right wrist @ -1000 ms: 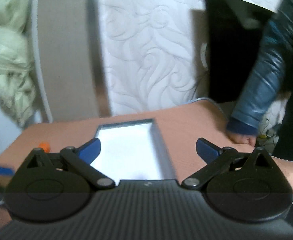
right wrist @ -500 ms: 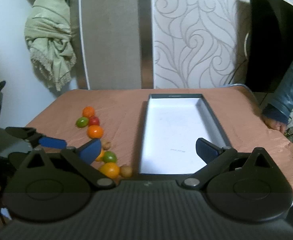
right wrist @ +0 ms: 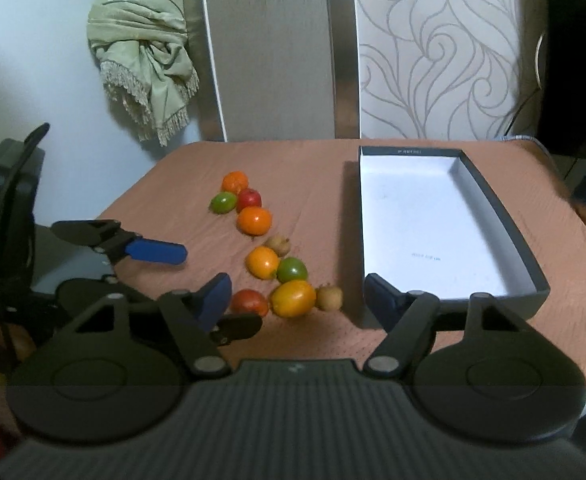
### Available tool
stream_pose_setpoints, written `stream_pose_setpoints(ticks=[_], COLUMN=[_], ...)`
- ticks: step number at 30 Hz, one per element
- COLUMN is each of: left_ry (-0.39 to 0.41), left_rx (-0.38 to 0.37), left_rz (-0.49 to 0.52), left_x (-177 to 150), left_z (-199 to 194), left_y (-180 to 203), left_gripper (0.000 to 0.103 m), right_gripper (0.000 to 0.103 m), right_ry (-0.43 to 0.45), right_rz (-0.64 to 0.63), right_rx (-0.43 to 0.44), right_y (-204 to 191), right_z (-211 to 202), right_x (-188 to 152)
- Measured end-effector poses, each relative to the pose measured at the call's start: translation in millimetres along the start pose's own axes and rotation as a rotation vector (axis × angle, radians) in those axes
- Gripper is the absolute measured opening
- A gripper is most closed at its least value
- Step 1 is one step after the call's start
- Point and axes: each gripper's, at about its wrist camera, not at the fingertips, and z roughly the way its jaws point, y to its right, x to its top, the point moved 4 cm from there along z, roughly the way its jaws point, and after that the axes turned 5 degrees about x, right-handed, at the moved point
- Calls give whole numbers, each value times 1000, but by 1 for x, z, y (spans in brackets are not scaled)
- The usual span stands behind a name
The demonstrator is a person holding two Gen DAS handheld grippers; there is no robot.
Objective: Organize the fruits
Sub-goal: 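Close the left tool on the reddish fruit while the right tool grasps the yellow-orange fruit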
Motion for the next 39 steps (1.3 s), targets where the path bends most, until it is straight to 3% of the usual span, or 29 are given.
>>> stream_pose_setpoints(ticks=[2, 8, 15, 22, 33, 39], left_ry=[-4, -9, -13, -17, -51, -70], left_rx=[-19, -27, -41, -57, -52, -61], left_rz=[10, 10, 14, 23, 21, 7], left_x=[-1, -5, -6, -2, -3, -7], left_z=[0, -1, 0, 7, 26, 33], left_y=[0, 0, 1, 5, 2, -3], left_gripper=[91, 89, 82, 71, 70, 64], right_gripper=[69, 66, 54, 54, 54, 54], right_ry=[-9, -19, -45, -44, -51, -58], right_rz=[11, 9, 13, 16, 20, 20], right_rx=[3, -10, -26, -28, -24, -17], right_y=[-1, -5, -2, 2, 7, 7], right_z=[1, 2, 6, 8, 13, 17], right_x=[-2, -5, -7, -6, -4, -3])
